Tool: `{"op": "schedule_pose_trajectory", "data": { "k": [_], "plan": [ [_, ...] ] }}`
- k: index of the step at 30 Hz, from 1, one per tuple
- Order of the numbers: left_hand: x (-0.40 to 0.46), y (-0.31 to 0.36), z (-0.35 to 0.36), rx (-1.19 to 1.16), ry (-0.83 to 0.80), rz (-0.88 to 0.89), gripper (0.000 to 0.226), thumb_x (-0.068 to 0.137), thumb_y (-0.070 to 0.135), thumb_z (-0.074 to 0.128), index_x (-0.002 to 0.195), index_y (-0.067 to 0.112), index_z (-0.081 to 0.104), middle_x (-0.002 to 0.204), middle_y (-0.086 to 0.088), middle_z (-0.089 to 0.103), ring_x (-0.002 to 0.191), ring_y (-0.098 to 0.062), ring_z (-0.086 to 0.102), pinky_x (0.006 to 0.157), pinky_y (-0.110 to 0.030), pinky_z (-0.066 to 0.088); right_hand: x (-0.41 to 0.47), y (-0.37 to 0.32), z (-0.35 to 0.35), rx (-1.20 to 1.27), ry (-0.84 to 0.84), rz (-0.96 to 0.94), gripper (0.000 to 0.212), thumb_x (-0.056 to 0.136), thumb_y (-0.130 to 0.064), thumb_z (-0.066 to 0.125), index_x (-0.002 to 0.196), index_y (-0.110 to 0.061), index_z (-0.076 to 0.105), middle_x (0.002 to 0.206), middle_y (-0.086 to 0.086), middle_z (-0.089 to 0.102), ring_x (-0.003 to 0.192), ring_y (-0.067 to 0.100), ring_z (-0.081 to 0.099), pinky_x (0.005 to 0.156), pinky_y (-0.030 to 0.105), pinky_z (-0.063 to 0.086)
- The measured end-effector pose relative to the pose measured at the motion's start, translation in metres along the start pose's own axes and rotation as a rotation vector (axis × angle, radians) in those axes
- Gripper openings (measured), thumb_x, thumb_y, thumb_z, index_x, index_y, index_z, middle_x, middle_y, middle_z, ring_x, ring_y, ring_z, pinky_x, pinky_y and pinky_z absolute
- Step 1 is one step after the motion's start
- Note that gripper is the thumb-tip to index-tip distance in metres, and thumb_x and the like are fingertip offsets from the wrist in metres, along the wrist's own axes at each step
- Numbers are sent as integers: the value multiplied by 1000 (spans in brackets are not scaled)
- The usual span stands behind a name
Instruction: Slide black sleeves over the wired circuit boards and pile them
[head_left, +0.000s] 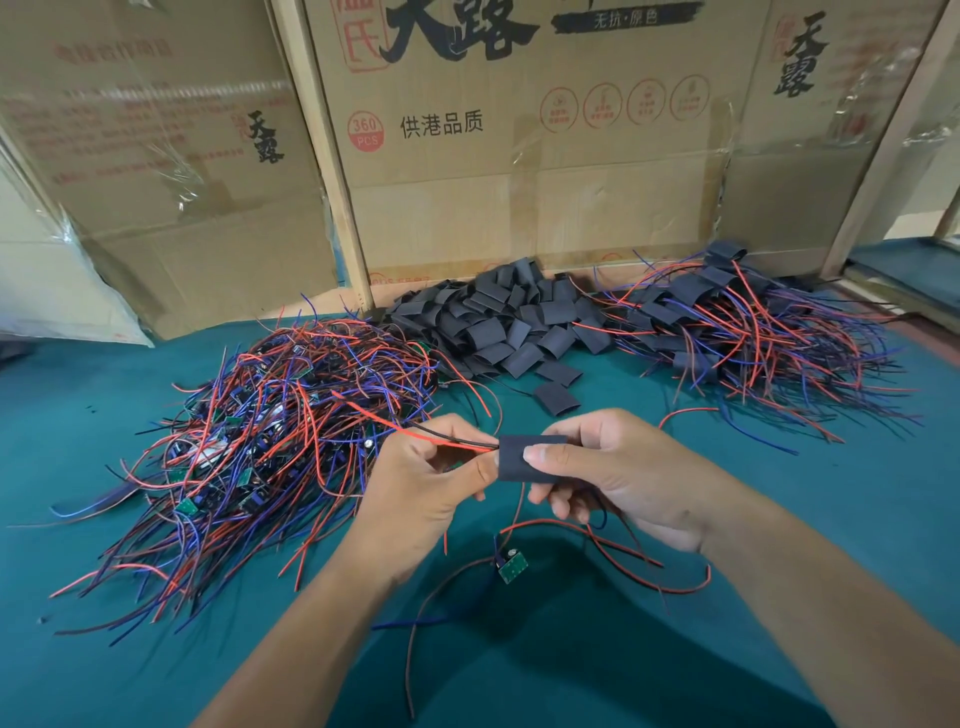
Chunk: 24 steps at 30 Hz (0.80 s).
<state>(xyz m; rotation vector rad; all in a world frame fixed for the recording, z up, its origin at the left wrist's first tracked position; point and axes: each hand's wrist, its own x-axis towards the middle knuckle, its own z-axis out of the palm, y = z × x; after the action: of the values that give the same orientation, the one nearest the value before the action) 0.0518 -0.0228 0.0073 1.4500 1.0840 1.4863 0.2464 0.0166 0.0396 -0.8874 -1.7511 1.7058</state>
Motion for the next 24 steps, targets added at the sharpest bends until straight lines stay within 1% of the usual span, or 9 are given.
{"op": "schedule_pose_trajectory", "data": {
  "k": [4,7,10,12,15,18,20,22,24],
  "plan": [
    [0,-1,2,-88,6,-27,8,76,5,73,79,9,66,66,-2,61,57,-16,52,59,-21,47,-1,-2,1,-25,4,-20,15,98,-10,56,87,-4,64,73,8,69,54,12,55,47,19,42],
    [1,-2,2,-210,52,-72,19,77,5,78,90,7,64,73,-4,59,57,-15,50,56,-25,46,-2,-8,-6,-41,54,-44,14,98,-10,56,89,-4,64,73,8,69,54,12,55,47,19,41],
    [2,-4,-2,-187,101,-115,12,81,11,77,87,11,66,69,-3,55,58,-15,49,55,-27,45,0,-17,-21,67,223,-4,15,97,-11,55,83,-6,60,68,9,65,50,13,50,44,21,38],
    [2,-5,-2,-163,111,-132,2,81,16,71,81,16,68,66,-3,55,59,-15,50,53,-26,44,3,-27,-32,85,292,-8,18,97,-12,56,80,-8,60,65,8,63,49,13,48,44,21,38],
    [2,-6,-1,-123,107,-142,7,82,19,68,76,21,70,68,-3,57,59,-14,51,52,-26,45,12,-52,-61,10,379,-67,15,96,-13,59,81,-10,64,65,6,66,47,10,52,41,19,39],
    [2,-6,0,-107,88,-150,17,91,10,67,77,20,69,69,-3,57,60,-14,51,53,-26,45,32,-79,-111,-72,580,-107,7,94,-18,63,89,-13,67,71,6,69,52,12,58,43,22,41],
    [2,-6,0,-110,89,-158,20,94,6,63,77,17,68,69,-4,56,60,-14,50,53,-26,44,50,-90,-151,-142,727,-81,7,92,-19,67,93,-12,68,79,6,63,60,15,55,49,26,40],
    [2,-5,-1,-117,98,-172,21,94,7,61,76,15,66,68,-5,55,60,-15,49,53,-26,43,66,-91,-189,-243,823,-14,16,89,-19,70,101,-8,68,81,7,60,66,18,54,51,26,39],
    [3,-4,-1,-120,107,-177,21,94,7,61,75,15,65,68,-6,54,60,-15,49,53,-26,43,79,-88,-221,-338,892,54,22,87,-17,73,103,-2,69,81,12,63,64,21,57,50,26,40]
  ]
}}
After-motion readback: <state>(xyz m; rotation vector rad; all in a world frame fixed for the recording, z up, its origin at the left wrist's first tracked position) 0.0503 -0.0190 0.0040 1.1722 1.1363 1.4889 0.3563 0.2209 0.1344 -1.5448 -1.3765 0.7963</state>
